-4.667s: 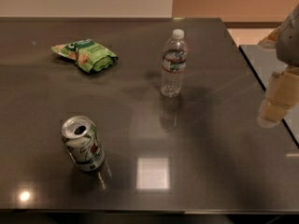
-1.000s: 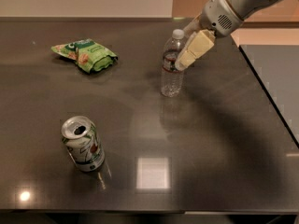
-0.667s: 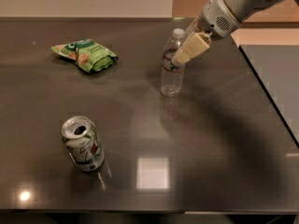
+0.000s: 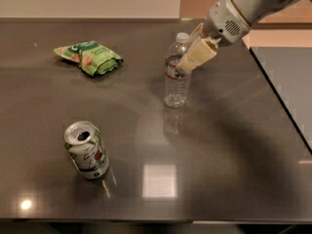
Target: Move water bottle near 7up can
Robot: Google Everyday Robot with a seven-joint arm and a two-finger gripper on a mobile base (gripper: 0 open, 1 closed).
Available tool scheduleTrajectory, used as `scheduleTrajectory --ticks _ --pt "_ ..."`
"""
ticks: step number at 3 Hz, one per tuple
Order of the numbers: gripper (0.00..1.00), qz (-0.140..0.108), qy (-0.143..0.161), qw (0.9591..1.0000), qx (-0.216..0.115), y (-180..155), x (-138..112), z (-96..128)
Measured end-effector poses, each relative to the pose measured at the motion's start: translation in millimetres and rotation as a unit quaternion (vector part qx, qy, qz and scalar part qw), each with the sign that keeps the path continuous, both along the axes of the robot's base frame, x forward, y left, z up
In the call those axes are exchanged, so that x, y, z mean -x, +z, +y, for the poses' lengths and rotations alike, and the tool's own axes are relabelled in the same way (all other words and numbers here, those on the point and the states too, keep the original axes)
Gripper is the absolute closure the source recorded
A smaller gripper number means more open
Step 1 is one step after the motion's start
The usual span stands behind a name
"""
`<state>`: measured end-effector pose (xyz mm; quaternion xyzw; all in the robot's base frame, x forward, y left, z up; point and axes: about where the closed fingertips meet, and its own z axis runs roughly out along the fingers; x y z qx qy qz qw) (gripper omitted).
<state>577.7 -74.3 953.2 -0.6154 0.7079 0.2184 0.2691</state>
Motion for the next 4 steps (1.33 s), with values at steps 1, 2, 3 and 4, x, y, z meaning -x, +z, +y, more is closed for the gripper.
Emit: scheduleTrajectory --ticks 1,2,3,4 --pt "1.00 0.006 0.040 0.9991 -0.007 7.7 35.9 12.7" --pt "1.00 0.012 0.081 0.9966 -0.009 12.3 71.3 21.6" --pt "1.00 -0.002 0.121 0.9926 -0.006 16.2 103.4 32.1" --pt "1.00 -0.014 0.163 0.9864 -0.005 16.3 129.7 47.3"
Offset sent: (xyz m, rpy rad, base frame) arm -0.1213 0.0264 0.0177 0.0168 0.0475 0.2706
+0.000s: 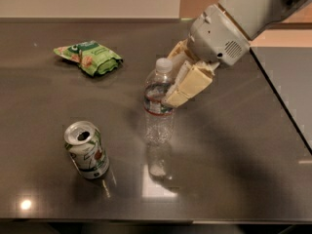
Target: Move water bottle near 7up can
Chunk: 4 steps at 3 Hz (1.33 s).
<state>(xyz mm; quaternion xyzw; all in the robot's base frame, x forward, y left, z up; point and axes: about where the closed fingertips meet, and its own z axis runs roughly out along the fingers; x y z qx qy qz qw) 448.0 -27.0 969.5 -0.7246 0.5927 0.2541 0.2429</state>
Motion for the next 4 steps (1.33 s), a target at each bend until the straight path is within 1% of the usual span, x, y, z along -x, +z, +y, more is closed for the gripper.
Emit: scheduleTrajectory --ticks 1,2,4 --pt "1.00 -0.006 0.034 0.9994 0.000 -2.4 18.2 16.6" --pt "1.00 -0.005 0.060 0.9982 0.002 -6.2 31.3 29.9" --pt "1.00 -0.009 0.097 0.9952 0.001 -8.5 48.8 55.5"
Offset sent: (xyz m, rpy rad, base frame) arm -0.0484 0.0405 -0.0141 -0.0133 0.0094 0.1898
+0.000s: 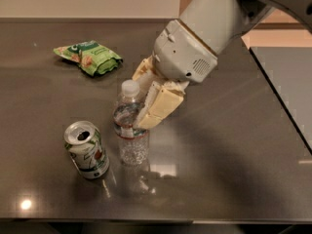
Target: Move water bottle near 7up can
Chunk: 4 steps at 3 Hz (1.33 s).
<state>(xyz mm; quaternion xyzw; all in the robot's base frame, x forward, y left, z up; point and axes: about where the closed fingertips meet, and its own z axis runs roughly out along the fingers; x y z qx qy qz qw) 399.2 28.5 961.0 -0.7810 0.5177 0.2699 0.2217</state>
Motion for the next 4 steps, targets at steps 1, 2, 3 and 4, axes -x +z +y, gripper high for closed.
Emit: scheduleTrajectory --ticks 1,2,3,4 --pt "0.83 0.000 0.009 1.0000 0.001 -3.5 3.7 10.1" --pt "0.59 0.008 0.004 0.9999 0.005 -11.2 -1.3 15.0" --pt "0.35 0.015 -0.004 0.9999 0.006 -15.5 -8.8 14.4" --pt "0.13 0.019 -0.006 0.9998 0.003 -15.4 -14.4 14.3"
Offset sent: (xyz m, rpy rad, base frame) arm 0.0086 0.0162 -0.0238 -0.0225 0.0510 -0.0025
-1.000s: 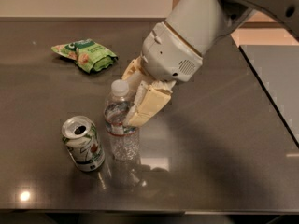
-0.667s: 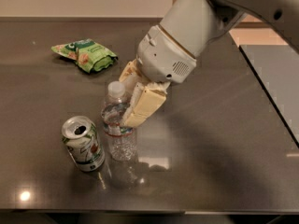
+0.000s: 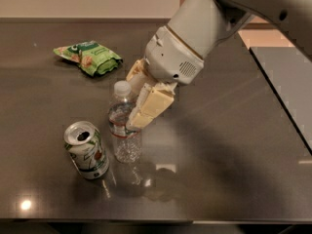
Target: Move water bottle near 7up can
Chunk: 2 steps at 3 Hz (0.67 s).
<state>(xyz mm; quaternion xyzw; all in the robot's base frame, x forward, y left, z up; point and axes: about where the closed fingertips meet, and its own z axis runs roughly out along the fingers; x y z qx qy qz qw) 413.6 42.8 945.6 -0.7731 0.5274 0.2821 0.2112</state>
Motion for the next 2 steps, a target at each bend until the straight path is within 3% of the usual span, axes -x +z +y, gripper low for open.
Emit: scheduleTrajectory --ticks 1,2 --pt "0.00 -0.003 0.000 1.0000 0.000 1.2 0.7 1.8" --pt "0.00 -0.003 0.000 1.0000 -0.001 1.2 0.7 1.8"
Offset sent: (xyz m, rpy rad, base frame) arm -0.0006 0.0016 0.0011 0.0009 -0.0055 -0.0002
